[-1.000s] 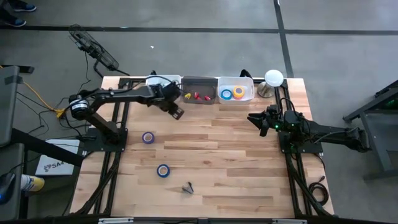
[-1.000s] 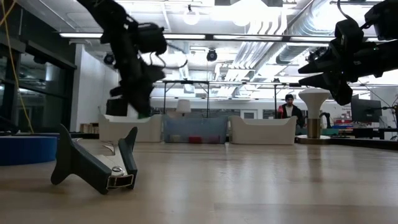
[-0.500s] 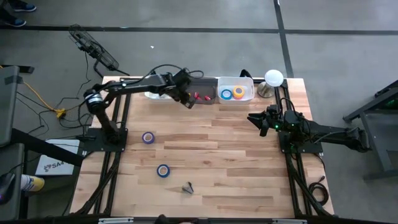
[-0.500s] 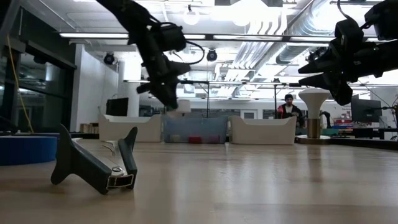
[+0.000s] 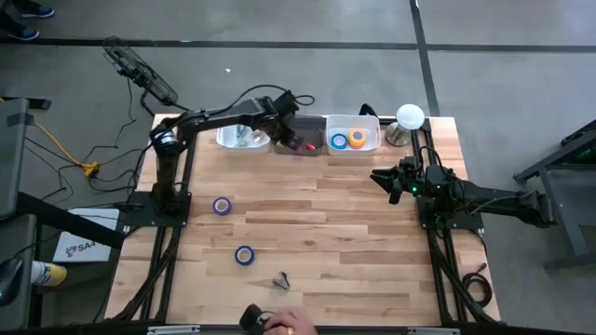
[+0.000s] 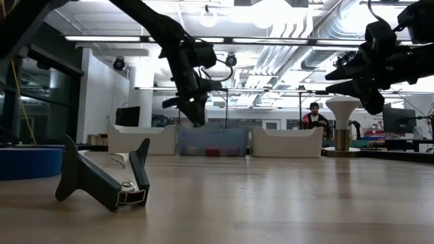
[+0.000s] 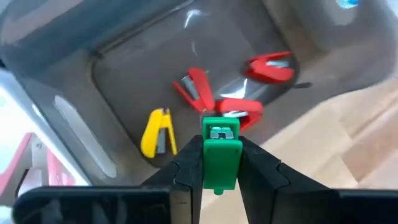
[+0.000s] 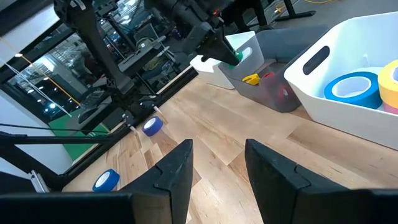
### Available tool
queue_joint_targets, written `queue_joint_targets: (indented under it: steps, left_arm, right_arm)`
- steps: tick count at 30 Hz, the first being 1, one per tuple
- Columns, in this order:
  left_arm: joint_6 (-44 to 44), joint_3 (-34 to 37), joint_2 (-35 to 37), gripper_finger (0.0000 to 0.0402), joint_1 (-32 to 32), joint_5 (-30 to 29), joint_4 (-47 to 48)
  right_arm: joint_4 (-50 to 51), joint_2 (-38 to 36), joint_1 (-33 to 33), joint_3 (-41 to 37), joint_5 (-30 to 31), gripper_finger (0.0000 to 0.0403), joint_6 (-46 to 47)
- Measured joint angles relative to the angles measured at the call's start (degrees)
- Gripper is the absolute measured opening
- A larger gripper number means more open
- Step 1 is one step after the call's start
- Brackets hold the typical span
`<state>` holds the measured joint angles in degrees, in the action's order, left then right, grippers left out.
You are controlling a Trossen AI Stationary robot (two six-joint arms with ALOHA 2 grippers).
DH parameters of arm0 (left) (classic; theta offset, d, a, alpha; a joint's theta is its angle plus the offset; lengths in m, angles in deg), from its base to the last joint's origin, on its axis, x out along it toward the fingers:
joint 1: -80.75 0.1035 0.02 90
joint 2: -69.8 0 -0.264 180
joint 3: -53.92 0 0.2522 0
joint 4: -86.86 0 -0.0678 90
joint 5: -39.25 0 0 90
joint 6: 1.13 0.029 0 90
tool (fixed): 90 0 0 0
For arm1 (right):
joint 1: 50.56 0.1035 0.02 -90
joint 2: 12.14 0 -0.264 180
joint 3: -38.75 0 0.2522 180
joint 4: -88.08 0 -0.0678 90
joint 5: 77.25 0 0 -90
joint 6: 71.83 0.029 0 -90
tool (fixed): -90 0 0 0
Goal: Pick and place Stapler, Stapler remover, tape
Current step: Put the green stapler into the black transparent bin, then put the black staple remover into the left white bin
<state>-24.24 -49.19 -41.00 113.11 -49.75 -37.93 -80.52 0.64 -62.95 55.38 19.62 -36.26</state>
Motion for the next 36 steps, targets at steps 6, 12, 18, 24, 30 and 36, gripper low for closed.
queue_joint_targets:
  steps: [6,12,18,24,30,36]
  left_arm:
    - [-2.0,-1.2,-2.5,0.0073,1.5,2.2,1.1]
    - [-3.8,-1.2,-3.0,0.0073,2.2,3.0,1.1]
    - [-4.6,-1.2,-3.0,0.0084,2.5,3.6,1.2]
    - [-4.7,-1.2,-3.0,0.0119,2.6,4.5,1.1]
    - [-4.7,-1.2,-3.0,0.0160,2.6,5.0,1.1]
    - [-4.7,-1.1,-2.7,0.0178,2.6,6.6,1.2]
  right_arm:
    - [0.0,0.0,0.0,0.0,0.0,0.0138,0.0]
    - [0.0,0.0,0.0,0.0,0.0,0.0138,0.0]
    - [0.0,0.0,0.0,0.0,0.0,0.0138,0.0]
    - [0.0,0.0,0.0,0.0,0.0,0.0138,0.0]
    - [0.0,0.0,0.0,0.0,0.0,0.0138,0.0]
    - [0.0,0.0,0.0,0.0,0.0,0.0138,0.0]
